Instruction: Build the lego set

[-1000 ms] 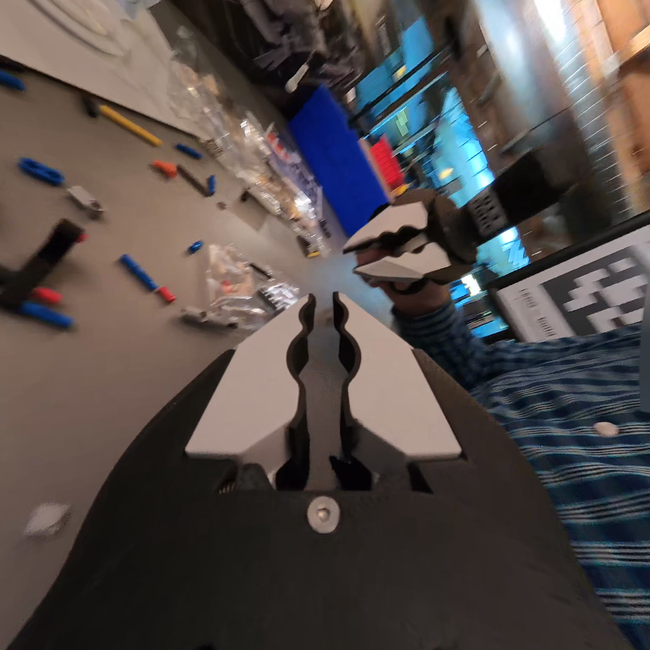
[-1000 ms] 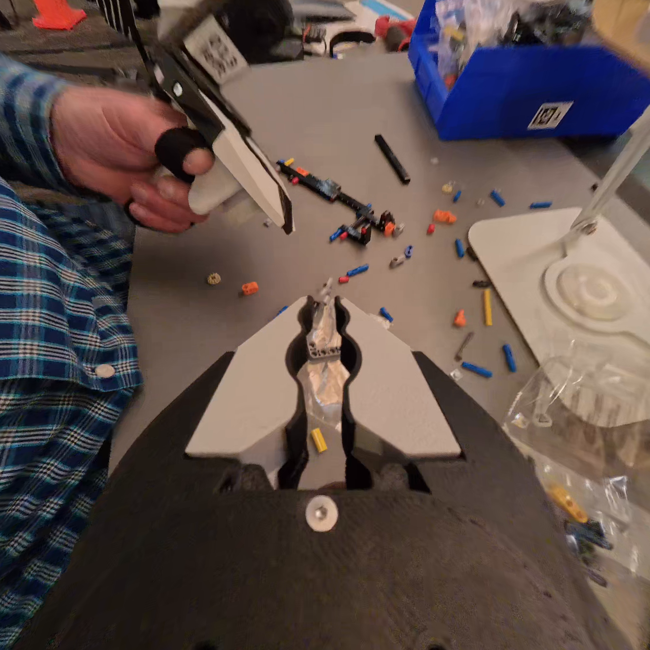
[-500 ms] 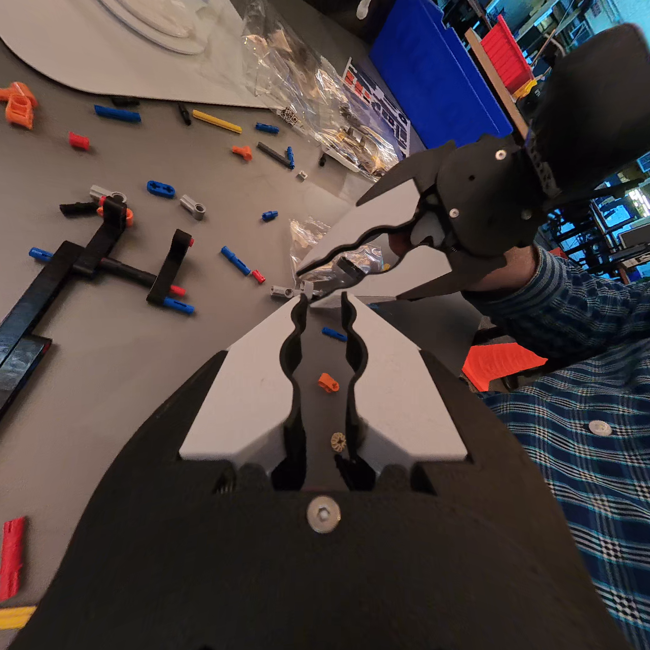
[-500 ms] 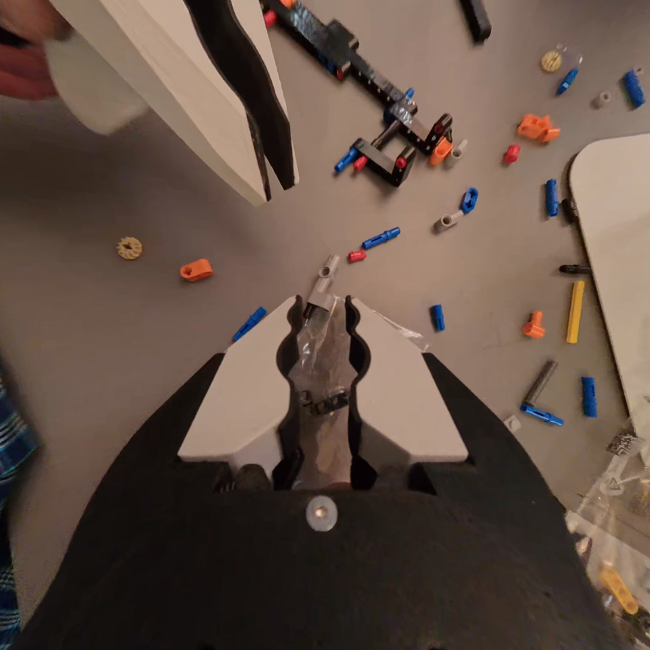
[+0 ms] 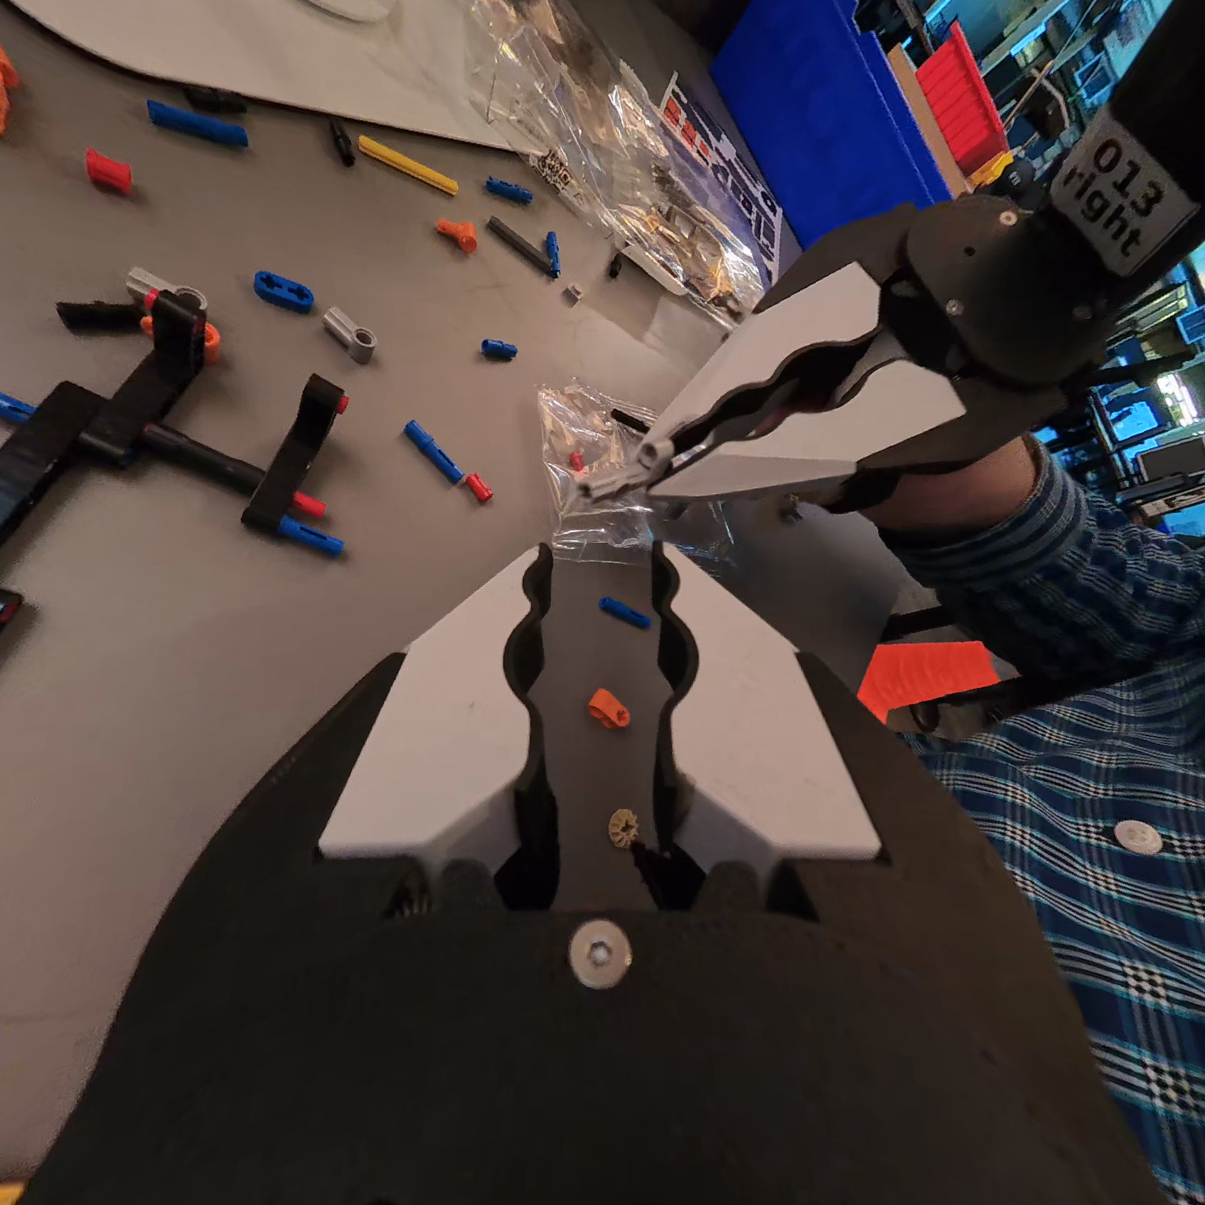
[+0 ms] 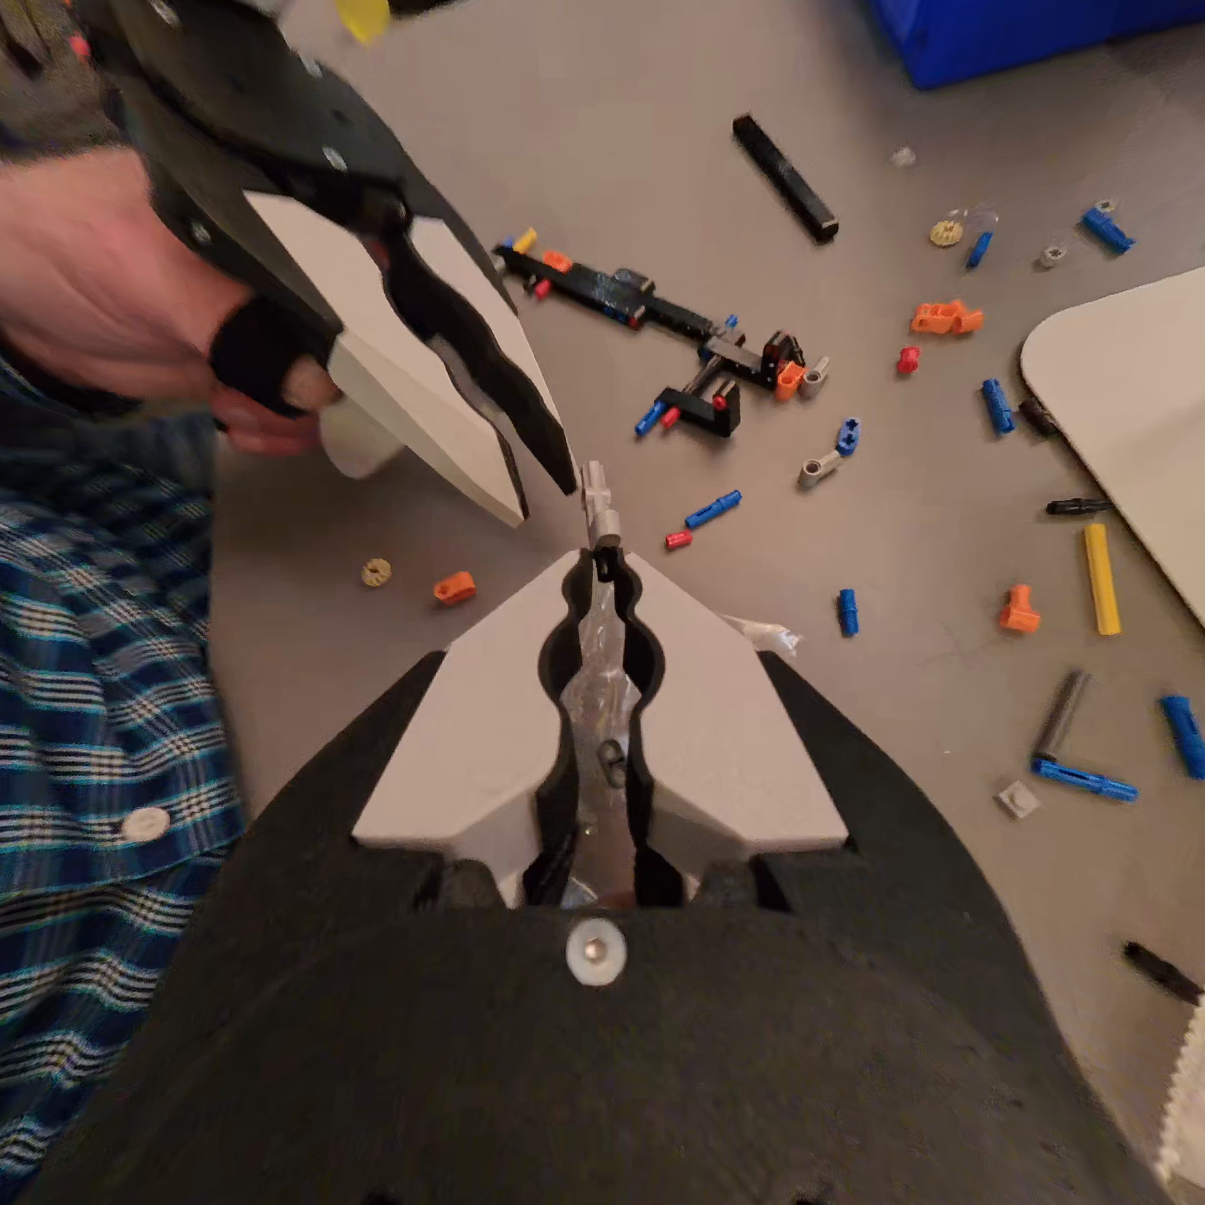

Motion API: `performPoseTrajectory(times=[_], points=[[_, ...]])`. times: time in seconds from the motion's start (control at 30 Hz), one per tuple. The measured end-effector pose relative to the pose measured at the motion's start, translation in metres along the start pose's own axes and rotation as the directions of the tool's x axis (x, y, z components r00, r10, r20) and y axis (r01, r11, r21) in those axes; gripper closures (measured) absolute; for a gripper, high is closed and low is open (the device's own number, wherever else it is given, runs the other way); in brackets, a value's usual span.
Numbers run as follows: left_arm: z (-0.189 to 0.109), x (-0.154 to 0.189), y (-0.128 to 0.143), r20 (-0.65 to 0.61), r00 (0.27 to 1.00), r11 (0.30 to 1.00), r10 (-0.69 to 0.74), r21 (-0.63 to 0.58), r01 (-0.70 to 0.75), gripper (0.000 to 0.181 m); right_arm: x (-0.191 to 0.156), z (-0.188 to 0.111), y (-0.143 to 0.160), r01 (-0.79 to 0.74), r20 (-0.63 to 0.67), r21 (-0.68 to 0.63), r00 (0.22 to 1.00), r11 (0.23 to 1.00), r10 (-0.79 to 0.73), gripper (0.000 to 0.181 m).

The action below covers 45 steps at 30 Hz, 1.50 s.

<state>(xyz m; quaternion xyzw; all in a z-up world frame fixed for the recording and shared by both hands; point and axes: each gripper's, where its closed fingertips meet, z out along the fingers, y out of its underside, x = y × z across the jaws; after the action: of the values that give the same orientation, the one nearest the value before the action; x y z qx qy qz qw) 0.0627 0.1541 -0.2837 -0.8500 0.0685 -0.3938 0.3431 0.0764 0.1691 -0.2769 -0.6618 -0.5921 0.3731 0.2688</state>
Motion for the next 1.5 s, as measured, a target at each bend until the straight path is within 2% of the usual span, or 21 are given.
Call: performPoseTrajectory(times=[0.07,0.17,0.3,0.57,0.73,0.87,0.9,1.03,1.1,1.17,1.23,1.37,1.5], points=[[0.0,0.012,-0.007,-0.08,0.996,0.999,-0.026,0.04,0.029,0.15,-0.004,-0.005,-0.011,-0.019,0.024,0.075,1.0,0.997,0.017,0.178],[-0.007,0.028,-0.029,-0.24,0.963,0.975,-0.121,0.153,0.161,0.154,-0.014,-0.014,-0.031,-0.087,0.097,0.197,0.993,0.976,0.068,0.178],[-0.022,0.049,-0.055,-0.396,0.913,0.926,-0.1,0.298,0.231,0.171,-0.025,-0.024,-0.055,-0.246,0.23,0.346,0.958,0.905,0.172,0.177],[-0.039,0.065,-0.073,-0.415,0.91,0.886,0.007,0.425,0.187,0.176,-0.038,-0.029,-0.079,-0.47,0.425,0.444,0.86,0.763,0.282,0.178],[-0.053,0.071,-0.077,-0.436,0.898,0.866,0.055,0.469,0.174,0.162,-0.034,-0.039,-0.092,-0.59,0.517,0.486,0.789,0.645,0.333,0.178],[-0.051,0.073,-0.081,-0.433,0.9,0.866,0.052,0.468,0.176,0.168,-0.038,-0.036,-0.094,-0.604,0.539,0.476,0.775,0.64,0.33,0.177],[-0.051,0.072,-0.082,-0.418,0.907,0.867,0.058,0.471,0.161,0.174,-0.039,-0.036,-0.095,-0.606,0.545,0.479,0.772,0.635,0.326,0.178],[-0.053,0.073,-0.082,-0.378,0.921,0.872,0.092,0.477,0.108,0.177,-0.043,-0.037,-0.097,-0.578,0.529,0.477,0.79,0.662,0.309,0.176],[-0.052,0.071,-0.081,-0.343,0.934,0.889,0.105,0.453,0.067,0.177,-0.041,-0.036,-0.092,-0.543,0.492,0.465,0.815,0.699,0.305,0.161],[-0.052,0.064,-0.079,-0.262,0.955,0.906,0.141,0.422,-0.018,0.177,-0.033,-0.037,-0.085,-0.455,0.386,0.47,0.877,0.756,0.287,0.157],[-0.051,0.058,-0.073,-0.15,0.962,0.92,0.227,0.357,-0.162,0.177,-0.024,-0.042,-0.08,-0.358,0.277,0.458,0.927,0.813,0.252,0.158],[-0.056,0.036,-0.062,0.061,0.91,0.896,0.411,0.158,-0.415,0.176,-0.005,-0.049,-0.077,-0.181,0.092,0.365,0.983,0.913,0.158,0.158],[-0.074,0.006,-0.055,0.149,0.899,0.902,0.412,0.074,-0.426,0.176,0.02,-0.037,-0.076,0.002,-0.062,0.19,0.998,0.982,0.01,0.162]])
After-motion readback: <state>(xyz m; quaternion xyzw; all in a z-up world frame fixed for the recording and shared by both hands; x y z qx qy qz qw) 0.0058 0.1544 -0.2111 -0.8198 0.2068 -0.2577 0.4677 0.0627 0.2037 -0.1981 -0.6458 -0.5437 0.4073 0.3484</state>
